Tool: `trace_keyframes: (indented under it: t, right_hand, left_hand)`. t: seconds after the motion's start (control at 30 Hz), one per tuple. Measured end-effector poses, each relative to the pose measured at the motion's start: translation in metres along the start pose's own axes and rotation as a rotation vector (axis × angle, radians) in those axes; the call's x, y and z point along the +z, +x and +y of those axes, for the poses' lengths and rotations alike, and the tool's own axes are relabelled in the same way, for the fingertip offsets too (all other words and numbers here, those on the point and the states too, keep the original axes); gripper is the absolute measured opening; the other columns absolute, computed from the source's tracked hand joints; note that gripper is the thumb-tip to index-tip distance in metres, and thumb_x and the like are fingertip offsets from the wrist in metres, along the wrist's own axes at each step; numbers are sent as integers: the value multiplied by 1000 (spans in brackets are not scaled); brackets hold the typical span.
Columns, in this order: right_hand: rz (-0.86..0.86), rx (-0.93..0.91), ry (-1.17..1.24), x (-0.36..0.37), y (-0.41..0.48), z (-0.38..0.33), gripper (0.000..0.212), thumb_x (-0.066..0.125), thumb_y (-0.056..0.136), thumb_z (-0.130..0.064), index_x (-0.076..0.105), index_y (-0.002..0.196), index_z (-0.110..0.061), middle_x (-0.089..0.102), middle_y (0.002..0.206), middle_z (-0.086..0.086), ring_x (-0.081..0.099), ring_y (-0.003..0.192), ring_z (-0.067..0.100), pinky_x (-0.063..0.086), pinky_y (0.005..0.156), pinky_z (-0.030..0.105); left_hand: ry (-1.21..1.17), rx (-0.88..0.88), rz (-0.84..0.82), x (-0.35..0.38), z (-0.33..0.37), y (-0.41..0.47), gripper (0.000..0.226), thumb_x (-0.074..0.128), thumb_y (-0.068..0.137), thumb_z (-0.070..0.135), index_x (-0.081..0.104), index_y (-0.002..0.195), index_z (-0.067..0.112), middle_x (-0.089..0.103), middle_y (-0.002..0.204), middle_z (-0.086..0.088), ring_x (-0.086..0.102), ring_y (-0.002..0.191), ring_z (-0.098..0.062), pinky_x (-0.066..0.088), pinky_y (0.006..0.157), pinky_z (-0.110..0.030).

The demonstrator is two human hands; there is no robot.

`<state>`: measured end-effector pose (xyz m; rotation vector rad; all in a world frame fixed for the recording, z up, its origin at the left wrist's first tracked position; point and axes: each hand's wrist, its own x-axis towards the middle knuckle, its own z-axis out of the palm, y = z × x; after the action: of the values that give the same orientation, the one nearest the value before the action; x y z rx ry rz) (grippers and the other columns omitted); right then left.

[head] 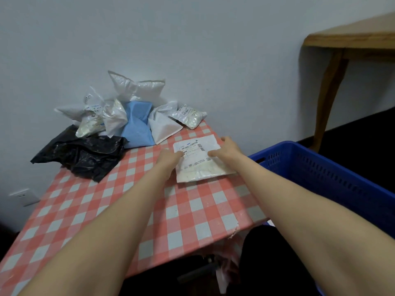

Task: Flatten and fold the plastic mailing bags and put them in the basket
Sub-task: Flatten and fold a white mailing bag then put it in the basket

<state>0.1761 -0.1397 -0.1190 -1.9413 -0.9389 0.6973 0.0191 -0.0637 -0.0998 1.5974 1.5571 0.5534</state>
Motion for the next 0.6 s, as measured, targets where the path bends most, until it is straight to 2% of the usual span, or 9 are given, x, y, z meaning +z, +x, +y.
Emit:
trace_keyframes:
  t: [0.07, 0.17, 0.23, 0.27, 0.33, 0.4, 0.53, 0.57, 0.6]
  right_hand:
    - [46, 60, 134, -6, 1, -1, 78, 71, 85, -18, 25, 148, -13, 42, 145, 9, 45, 129, 27, 39, 98, 31]
    - [117, 139, 323, -25, 2, 4, 80, 69, 86, -9, 21, 150, -14, 41, 144, 13, 49, 123, 29, 41, 91, 31]
    - [157, 175, 435, -42, 3, 14, 79, 66, 86, -6, 21, 150, -13, 43, 141, 13, 54, 109, 28, 46, 84, 34]
    - [168, 199, 491, -51, 1, 18, 76, 65, 87, -4, 22, 149, -12, 47, 136, 12, 56, 99, 26, 48, 77, 34]
    - [188, 258, 578, -70, -3, 30, 55, 61, 87, -4, 36, 137, -6, 56, 112, 10, 57, 80, 23, 49, 65, 34]
    - [240, 306, 624, -88, -6, 45, 29, 60, 88, -6, 47, 114, -3, 55, 87, 6, 55, 69, 19, 48, 58, 31]
    - [335, 386, 644, -117, -3, 87, 18, 64, 85, -13, 56, 99, -5, 65, 98, 7, 63, 82, 22, 56, 78, 36]
    - [335, 405, 639, -124, -4, 97, 15, 64, 85, -13, 57, 97, -7, 65, 94, 7, 62, 78, 21, 57, 75, 36]
    - [328, 423, 631, -130, -4, 109, 15, 63, 85, -12, 57, 97, -7, 63, 86, 6, 60, 71, 19, 56, 65, 34]
  left_hand:
    - [-48, 61, 0, 6, 12, -6, 61, 60, 91, 22, 32, 142, 3, 57, 117, -12, 57, 98, -25, 44, 75, -30]
    - [-117, 137, -46, 20, 36, -12, 63, 62, 88, 8, 32, 143, 4, 52, 128, -12, 59, 98, -25, 48, 77, -30]
    - [-125, 170, -99, 35, 51, -14, 57, 63, 85, 1, 39, 136, 5, 55, 125, -9, 62, 94, -26, 51, 76, -33]
    - [-117, 186, -123, 43, 58, -15, 56, 63, 84, -2, 39, 135, 5, 55, 126, -8, 61, 102, -28, 51, 82, -35]
    - [-71, 217, -139, 63, 71, -20, 54, 61, 86, -6, 41, 135, 2, 55, 122, -8, 56, 114, -30, 48, 92, -35]
    - [-26, 260, -155, 85, 84, -23, 47, 58, 86, -9, 49, 131, 1, 58, 123, -10, 57, 114, -30, 48, 97, -36]
    - [95, 359, -216, 128, 102, -30, 47, 44, 85, -14, 60, 125, 5, 64, 119, -11, 60, 111, -27, 48, 95, -32]
    - [115, 376, -236, 139, 104, -32, 49, 42, 84, -14, 61, 124, 6, 65, 117, -11, 61, 111, -26, 48, 94, -32]
    - [131, 378, -254, 150, 107, -34, 50, 40, 83, -14, 62, 124, 7, 65, 117, -11, 61, 110, -26, 48, 93, -33]
